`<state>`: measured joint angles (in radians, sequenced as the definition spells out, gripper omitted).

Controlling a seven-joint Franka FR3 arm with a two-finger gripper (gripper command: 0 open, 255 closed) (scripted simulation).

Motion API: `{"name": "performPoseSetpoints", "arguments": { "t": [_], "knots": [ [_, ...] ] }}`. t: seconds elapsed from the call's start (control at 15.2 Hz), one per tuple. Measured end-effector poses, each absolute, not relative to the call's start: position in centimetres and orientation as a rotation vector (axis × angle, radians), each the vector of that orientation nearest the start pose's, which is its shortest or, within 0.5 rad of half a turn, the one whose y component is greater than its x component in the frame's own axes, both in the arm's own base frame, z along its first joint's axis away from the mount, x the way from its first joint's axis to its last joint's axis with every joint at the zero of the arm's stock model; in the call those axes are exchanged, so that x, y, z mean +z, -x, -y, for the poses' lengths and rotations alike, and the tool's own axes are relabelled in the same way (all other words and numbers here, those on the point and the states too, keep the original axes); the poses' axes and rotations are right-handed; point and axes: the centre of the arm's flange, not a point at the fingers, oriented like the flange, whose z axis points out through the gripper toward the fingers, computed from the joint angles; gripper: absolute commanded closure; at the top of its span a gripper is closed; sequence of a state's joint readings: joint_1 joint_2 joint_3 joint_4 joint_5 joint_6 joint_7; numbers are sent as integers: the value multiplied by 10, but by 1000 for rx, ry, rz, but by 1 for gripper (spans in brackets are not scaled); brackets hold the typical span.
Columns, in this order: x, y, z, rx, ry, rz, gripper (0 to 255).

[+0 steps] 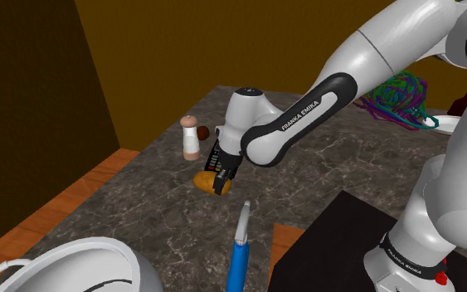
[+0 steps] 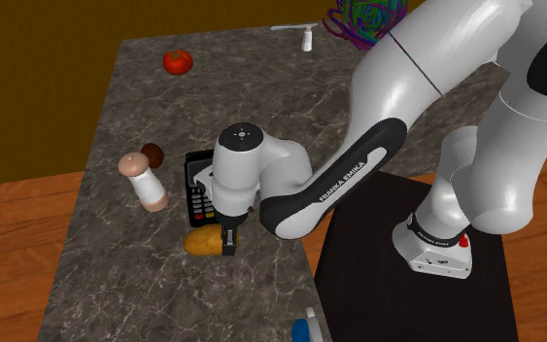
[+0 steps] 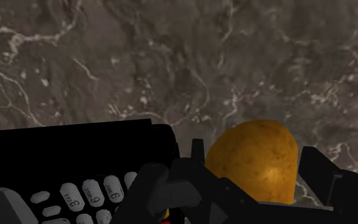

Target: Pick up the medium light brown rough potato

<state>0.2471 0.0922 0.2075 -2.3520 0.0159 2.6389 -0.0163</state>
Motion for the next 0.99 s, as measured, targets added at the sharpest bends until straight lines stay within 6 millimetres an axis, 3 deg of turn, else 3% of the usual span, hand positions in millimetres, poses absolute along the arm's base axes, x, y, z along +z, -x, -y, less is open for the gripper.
{"name": "performPoseSetpoints", "arguments": {
  "t": [0.99],
  "knots": [
    [386,-476,-232,-285,2980,690,255]
  ]
}}
